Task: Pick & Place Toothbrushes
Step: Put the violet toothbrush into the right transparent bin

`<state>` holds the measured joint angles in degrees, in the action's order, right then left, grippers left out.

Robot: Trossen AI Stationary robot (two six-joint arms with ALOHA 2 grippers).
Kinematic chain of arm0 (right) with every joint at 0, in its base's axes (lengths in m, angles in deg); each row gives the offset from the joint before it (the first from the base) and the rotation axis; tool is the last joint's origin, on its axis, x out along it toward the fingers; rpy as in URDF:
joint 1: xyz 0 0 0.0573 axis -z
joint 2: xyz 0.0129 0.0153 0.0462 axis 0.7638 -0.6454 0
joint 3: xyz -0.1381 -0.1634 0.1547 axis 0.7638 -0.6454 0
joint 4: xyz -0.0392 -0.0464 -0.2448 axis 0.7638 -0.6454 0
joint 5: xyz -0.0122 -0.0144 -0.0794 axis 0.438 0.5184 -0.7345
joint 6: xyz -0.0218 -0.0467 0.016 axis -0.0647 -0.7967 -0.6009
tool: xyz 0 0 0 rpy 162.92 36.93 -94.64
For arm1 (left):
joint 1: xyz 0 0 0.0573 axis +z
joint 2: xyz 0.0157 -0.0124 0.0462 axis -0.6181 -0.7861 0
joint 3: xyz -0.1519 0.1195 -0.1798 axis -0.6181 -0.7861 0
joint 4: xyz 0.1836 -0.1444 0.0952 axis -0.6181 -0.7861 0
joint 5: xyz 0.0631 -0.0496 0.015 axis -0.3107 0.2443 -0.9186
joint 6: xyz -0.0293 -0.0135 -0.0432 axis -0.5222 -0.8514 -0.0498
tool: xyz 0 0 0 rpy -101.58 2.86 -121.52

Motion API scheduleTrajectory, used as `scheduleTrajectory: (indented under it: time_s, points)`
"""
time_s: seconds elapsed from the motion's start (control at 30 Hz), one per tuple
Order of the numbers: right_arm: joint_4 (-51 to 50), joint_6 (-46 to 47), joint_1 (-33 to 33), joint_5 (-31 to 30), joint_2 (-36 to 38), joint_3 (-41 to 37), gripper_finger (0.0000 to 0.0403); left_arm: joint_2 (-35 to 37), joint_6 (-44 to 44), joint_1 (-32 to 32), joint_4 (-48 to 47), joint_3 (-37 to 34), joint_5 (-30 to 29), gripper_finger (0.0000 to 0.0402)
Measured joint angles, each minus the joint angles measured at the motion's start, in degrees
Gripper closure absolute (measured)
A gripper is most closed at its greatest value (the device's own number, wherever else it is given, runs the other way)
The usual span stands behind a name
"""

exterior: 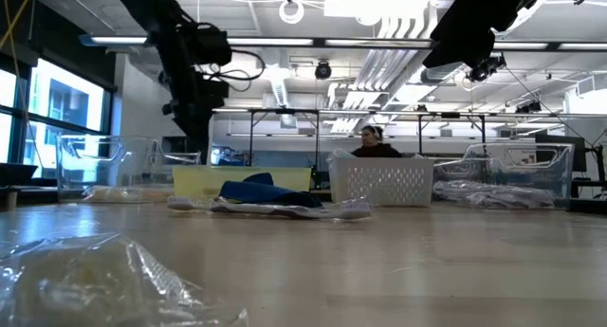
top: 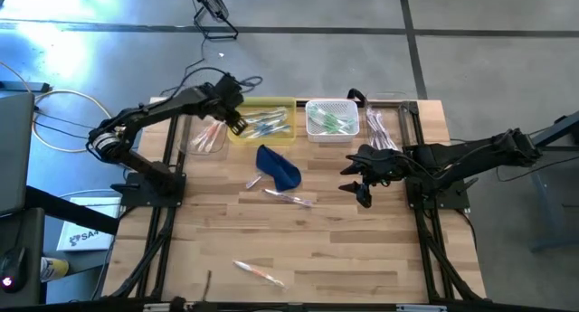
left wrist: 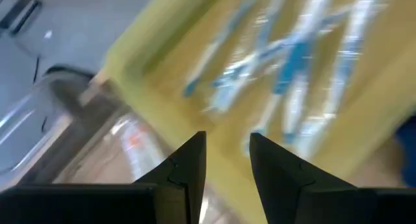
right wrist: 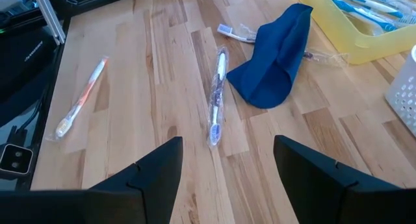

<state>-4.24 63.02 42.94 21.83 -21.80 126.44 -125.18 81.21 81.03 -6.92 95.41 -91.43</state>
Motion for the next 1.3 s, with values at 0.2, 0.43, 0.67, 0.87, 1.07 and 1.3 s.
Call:
scheduleTrajectory:
  time_s: [0.2,0.43,0.67,0.87,1.07,1.3]
  points:
    - [0.0,0.0,0.0,0.0,0.0,0.0,0.0169,0.1,0.0,-10.1,3.3,0.0,-0.9,0.0288]
    - [0.0,0.0,0.0,0.0,0.0,0.0,0.0169,1.0,0.0,-22.8,12.2,0.0,-1.2,0.0288]
    - [0.0,-0.4,0.0,0.0,0.0,0.0,0.0169,1.1,0.1,-35.3,21.0,0.1,-3.5,0.0288]
    - [0.0,-0.4,0.0,0.0,0.0,0.0,0.0169,1.1,0.4,-43.7,23.8,0.1,-3.5,0.0288]
    - [0.0,-0.4,0.0,0.0,0.0,0.0,0.0169,1.1,-1.7,-50.0,26.8,0.1,-2.6,0.0288]
    - [0.0,-0.4,0.0,0.0,0.0,0.0,0.0169,1.1,-7.6,-53.9,28.8,0.1,-1.9,0.0288]
